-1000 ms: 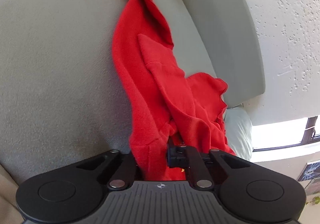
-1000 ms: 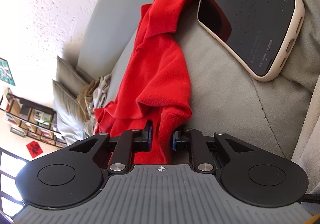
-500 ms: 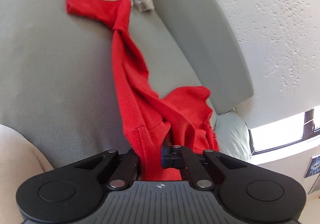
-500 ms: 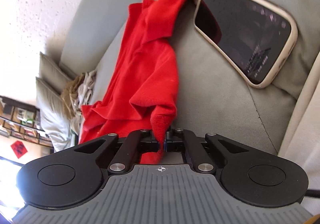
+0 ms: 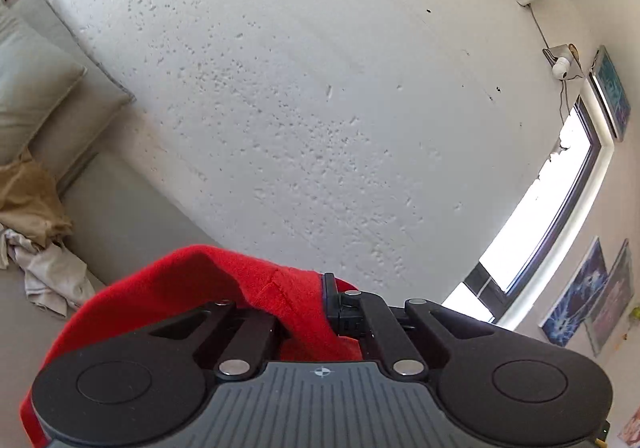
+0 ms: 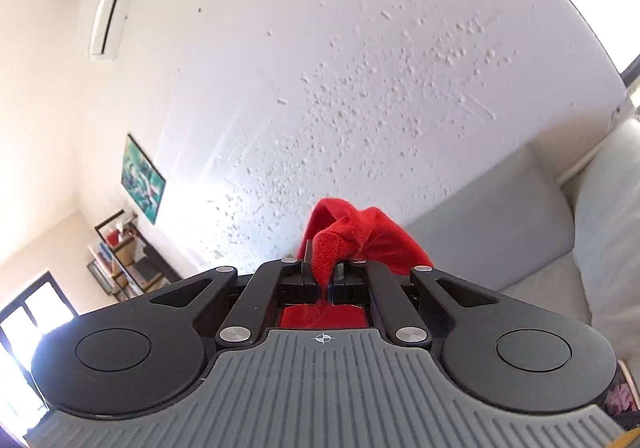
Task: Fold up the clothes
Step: 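Raise both grippers holding the shirt and shake it out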
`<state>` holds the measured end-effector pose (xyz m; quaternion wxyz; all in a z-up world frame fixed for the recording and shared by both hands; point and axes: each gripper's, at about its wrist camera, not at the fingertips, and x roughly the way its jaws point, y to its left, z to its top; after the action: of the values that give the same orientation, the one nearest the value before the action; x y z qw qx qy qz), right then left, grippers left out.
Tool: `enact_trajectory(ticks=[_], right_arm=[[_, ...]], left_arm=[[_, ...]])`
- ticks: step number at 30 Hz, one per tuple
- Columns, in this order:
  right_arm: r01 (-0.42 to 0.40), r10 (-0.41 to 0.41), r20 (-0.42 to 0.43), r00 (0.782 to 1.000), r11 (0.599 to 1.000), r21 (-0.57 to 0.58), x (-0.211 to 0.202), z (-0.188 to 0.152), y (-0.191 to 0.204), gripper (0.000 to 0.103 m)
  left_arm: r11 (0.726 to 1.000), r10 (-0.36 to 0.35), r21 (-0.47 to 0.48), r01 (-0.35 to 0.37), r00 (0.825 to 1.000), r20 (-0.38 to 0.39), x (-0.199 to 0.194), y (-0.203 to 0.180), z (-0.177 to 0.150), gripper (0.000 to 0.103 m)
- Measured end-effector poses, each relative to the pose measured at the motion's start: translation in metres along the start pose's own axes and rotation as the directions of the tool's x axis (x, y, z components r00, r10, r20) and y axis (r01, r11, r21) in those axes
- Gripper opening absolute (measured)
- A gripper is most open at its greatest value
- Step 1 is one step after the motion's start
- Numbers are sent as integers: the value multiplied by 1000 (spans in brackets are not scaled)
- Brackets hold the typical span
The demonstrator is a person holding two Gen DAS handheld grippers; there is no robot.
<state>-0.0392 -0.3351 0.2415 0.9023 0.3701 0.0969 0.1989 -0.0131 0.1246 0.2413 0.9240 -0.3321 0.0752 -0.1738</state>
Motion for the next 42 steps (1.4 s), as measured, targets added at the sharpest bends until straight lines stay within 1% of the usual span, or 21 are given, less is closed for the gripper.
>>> enact_trajectory(ticks=[2,3,6,8,9,10,12,13,14,15,16,18,19,20,21,24,27,29,30,35,42], right_arm=[[-1,1,-17,1000,1000,20,-2,4,8,3],[-11,11,-2,1000,1000,15,-7,7,15,3],[-63,63,71,995,998,-11,-27,20,34,3],[-91,91,94,991,996,-1,-36,25,41,3],[-105,105,106,989,994,4,-41,27,44,3],[-120,118,117,986,993,8,-45,30,48,3],[-149,145,140,979,989,17,-54,35,55,3],[-163,158,152,976,986,21,-59,38,58,3],[-167,158,178,971,985,34,-63,37,57,3],[-132,119,181,976,990,58,-61,29,48,3],[-66,55,142,988,995,80,-53,16,36,3],[7,-9,8,1000,987,159,-29,-6,8,3],[38,-24,-69,997,979,202,-16,-17,-7,3],[72,-36,-146,989,967,243,-3,-27,-22,3],[80,-35,-172,985,962,261,4,-33,-31,3],[36,-25,-71,997,986,163,-2,-17,-17,3],[8,-8,28,1000,1000,-25,-16,5,24,3],[4,8,86,996,990,-142,-27,18,52,3],[11,6,101,995,986,-169,-31,21,62,3],[8,9,90,996,980,-196,-52,28,72,3],[-7,37,102,994,959,-282,-71,32,99,3]], left_arm=[[999,-34,30,32,999,39,-10,-13,6,0],[997,-61,54,58,996,67,-18,-20,10,0],[979,-175,129,157,973,149,-44,-44,23,0],[972,-171,194,136,968,182,-51,-61,25,0],[969,-161,215,119,968,191,-52,-68,26,0],[967,-173,221,130,967,186,-54,-72,28,0],[958,-249,185,218,955,161,-56,-73,32,0],[957,-253,188,223,955,157,-54,-74,31,0],[959,-218,214,186,966,139,-49,-78,30,2],[962,-149,244,121,984,101,-38,-80,27,1],[961,-67,273,49,996,57,-24,-81,25,1],[965,27,262,-25,1000,-5,2,-64,25,1],[968,53,247,-48,998,-15,10,-55,26,1],[970,59,235,-58,998,0,10,-48,28,1],[972,58,226,-62,998,25,8,-42,30,1],[976,-7,216,-13,996,94,-7,-44,41,1],[950,-42,310,-16,983,181,-22,-64,44,1],[930,-47,365,-38,974,222,-29,-76,41,1],[923,-52,383,-42,971,231,-31,-79,39,1],[901,-74,432,-42,966,248,-43,-87,31,1],[904,-129,427,-9,948,292,-69,-98,39,1]])
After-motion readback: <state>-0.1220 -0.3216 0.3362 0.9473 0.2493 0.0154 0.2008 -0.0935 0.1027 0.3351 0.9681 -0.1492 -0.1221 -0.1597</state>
